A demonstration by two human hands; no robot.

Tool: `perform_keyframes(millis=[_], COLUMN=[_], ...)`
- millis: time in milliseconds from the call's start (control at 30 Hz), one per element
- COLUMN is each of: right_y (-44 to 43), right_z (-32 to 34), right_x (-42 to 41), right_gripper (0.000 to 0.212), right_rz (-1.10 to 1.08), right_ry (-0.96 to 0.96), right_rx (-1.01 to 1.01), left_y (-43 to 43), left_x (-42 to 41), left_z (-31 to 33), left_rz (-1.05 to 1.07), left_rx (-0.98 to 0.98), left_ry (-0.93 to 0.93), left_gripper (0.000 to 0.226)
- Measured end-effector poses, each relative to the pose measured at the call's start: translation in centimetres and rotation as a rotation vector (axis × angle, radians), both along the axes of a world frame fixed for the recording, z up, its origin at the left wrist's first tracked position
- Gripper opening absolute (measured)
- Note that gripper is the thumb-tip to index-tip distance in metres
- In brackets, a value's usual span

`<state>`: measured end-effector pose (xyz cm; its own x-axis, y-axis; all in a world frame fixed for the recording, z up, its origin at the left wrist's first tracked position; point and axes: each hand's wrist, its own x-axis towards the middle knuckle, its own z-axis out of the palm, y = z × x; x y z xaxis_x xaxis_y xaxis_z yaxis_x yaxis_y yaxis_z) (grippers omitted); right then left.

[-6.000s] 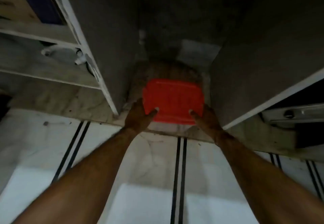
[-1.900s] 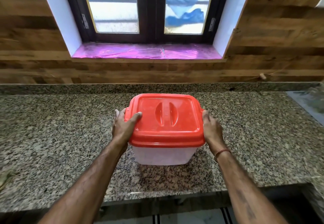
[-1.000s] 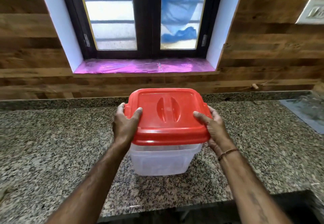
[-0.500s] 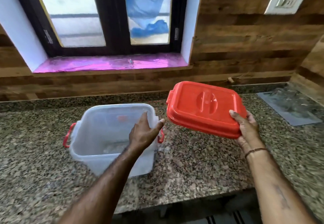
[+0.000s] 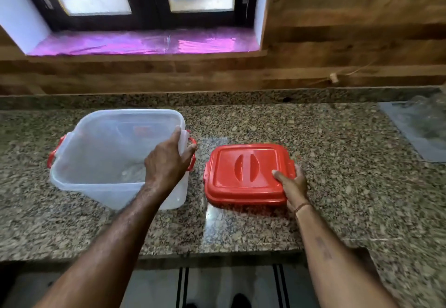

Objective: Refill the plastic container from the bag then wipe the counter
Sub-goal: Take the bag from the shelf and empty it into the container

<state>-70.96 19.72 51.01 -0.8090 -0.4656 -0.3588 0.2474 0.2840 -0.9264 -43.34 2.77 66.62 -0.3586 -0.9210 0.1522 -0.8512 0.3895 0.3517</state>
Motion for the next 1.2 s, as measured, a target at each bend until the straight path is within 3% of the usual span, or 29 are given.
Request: perform_keyframes(millis=[167,300,433,600,833,1033,1200], right_y=[0.0,-0.3,-0.4,-3.2,-12.4,-20.2,-28.3], right_z=[-2.9,-1.0,0.4,5.0,15.6,23.2,28.7], right_x=[0.5,1.8,2.8,4.9,10.9,20.2,33.5], right_gripper=[0.062,0.059,0.063,0.058,0.042,0.041,0.03], right_rz=[0.069,0.103,0.1,0.109,0.303,0.422,0.559], right_ry=[0.224,0.382,0.375,0.442,0.574,0.692,0.828], right_rx=[0.345,0.524,0.573,0.328,-0.025,-0.204,-0.254], left_y=[-0.4,-0.5,-0.4,-0.7,-3.1,-7.9,-13.8], left_x=[-0.1,-0.2,-0.3,0.7,6.9,17.7,32.8], left_z=[-0.2,-0.3,-0.2,0.3,4.5,9.1,13.8], left_rz=[0.017,0.026,0.041,0.037,0.07,0.12,0.206], left_rx=[0.011,0.006,0.018,0.074,-0.007,-0.125,-0.222], left_ry=[0.024,0.022,0.021,0.16,0.228,0.254,0.256], left_gripper=[0.07,0.07,0.07,0.077,0.071,0.064,0.061])
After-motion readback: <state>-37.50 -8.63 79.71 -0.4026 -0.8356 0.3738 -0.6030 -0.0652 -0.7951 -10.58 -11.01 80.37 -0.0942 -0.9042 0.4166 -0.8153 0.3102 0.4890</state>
